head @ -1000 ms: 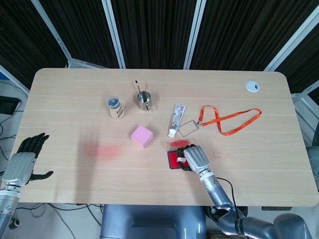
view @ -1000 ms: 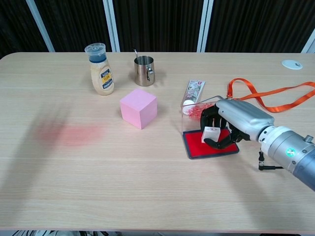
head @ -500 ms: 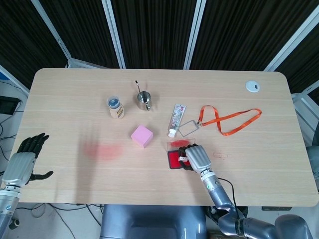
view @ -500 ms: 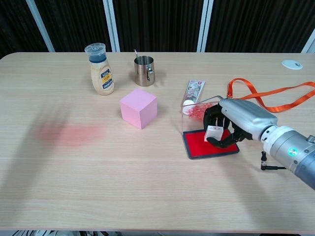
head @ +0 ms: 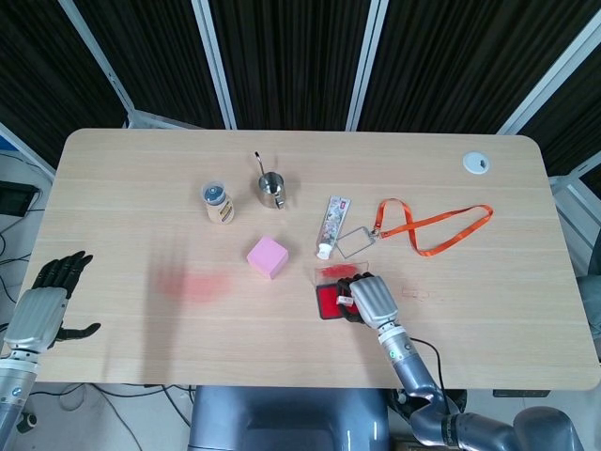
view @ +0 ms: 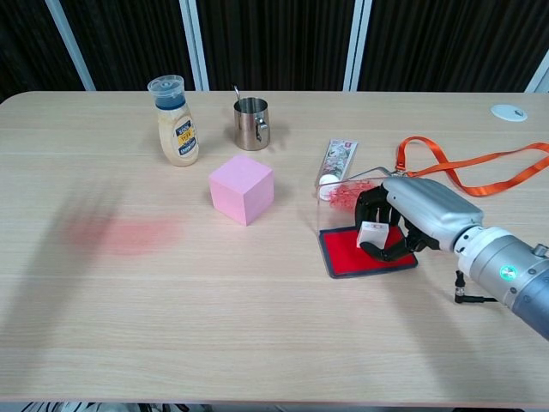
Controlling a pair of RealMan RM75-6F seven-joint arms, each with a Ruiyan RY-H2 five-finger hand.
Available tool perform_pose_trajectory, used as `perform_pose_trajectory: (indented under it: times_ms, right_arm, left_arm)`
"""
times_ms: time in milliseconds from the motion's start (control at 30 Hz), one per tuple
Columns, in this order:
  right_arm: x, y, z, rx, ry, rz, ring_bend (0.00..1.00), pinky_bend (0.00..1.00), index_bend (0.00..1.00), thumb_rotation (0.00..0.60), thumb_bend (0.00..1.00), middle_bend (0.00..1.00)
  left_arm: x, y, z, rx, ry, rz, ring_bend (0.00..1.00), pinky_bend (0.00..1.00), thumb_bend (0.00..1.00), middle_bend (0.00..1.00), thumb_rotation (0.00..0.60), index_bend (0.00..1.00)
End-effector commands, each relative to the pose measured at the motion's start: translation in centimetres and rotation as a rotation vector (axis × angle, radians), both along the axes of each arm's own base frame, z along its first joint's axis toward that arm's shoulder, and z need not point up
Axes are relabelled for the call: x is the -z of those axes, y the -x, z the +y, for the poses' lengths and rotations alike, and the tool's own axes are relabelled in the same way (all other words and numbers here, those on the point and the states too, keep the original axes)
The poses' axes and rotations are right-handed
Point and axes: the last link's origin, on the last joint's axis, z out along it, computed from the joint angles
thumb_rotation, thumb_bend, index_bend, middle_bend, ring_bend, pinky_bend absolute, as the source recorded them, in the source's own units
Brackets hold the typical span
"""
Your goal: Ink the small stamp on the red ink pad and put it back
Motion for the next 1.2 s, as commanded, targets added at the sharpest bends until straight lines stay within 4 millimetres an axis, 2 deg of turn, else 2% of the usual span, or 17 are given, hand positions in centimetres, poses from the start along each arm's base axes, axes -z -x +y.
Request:
perform_pose_trajectory:
  times_ms: [33, 267, 567, 900, 1200]
  right_arm:
    - [-0.2, -0.2, 0.0, -0.007, 0.008, -0.007, 0.50, 0.45, 0.88, 0.600, 0.75, 0.71]
    - [-1.5, -1.0, -0.3, -0.037, 0.050, -0.033, 0.50, 0.45, 0.88, 0.600, 0.75, 0.71]
    - [-5.0, -0.7, -0.6, -0.060, 0.122, -0.030, 0.50, 0.45, 0.88, 0.600, 0.75, 0.71]
    - [-9.8, 3.0, -0.5, -0.020, 0.186, 0.041, 0.50, 0.45, 0.88, 0.600, 0.75, 0.71]
    - [-11.2, 6.8, 0.6, 0.068, 0.186, 0.046, 0.50, 0.45, 0.88, 0.600, 0.75, 0.71]
  left_arm:
    - [0.0, 0.0, 0.0, 0.000, 0.000, 0.000, 0.00, 0.00, 0.02, 0.00, 0.600, 0.00]
    - [0.0, 0.0, 0.0, 0.003, 0.001, 0.000, 0.00, 0.00, 0.02, 0.00, 0.600, 0.00]
    - [0.1, 0.0, -0.2, 0.006, 0.000, 0.004, 0.00, 0.00, 0.02, 0.00, 0.600, 0.00]
    - [0.1, -0.3, -0.3, 0.015, -0.008, -0.003, 0.00, 0.00, 0.02, 0.00, 0.600, 0.00]
    - [0.3, -0.3, -0.5, 0.034, -0.013, 0.014, 0.00, 0.00, 0.02, 0.00, 0.600, 0.00]
